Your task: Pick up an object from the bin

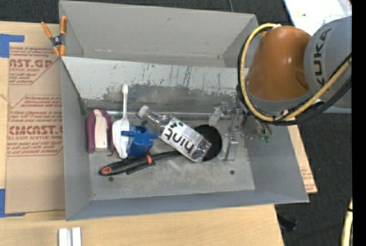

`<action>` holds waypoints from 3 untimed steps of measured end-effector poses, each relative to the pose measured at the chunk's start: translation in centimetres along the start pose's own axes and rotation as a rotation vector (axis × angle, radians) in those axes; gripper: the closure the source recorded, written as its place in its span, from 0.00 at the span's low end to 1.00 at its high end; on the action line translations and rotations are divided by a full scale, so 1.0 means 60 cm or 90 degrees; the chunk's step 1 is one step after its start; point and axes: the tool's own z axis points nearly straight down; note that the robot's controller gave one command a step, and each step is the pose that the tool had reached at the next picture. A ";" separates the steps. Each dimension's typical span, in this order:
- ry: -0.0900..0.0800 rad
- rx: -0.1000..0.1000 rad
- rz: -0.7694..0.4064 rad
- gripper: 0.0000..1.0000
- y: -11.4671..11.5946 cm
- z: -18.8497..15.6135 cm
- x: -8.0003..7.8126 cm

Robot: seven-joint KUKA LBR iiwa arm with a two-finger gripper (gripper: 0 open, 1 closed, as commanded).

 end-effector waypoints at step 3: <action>-0.011 0.001 0.024 0.00 0.065 0.188 0.006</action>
Offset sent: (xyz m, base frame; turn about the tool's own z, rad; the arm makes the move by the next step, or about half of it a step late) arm 0.0045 0.0381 -0.0495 0.0739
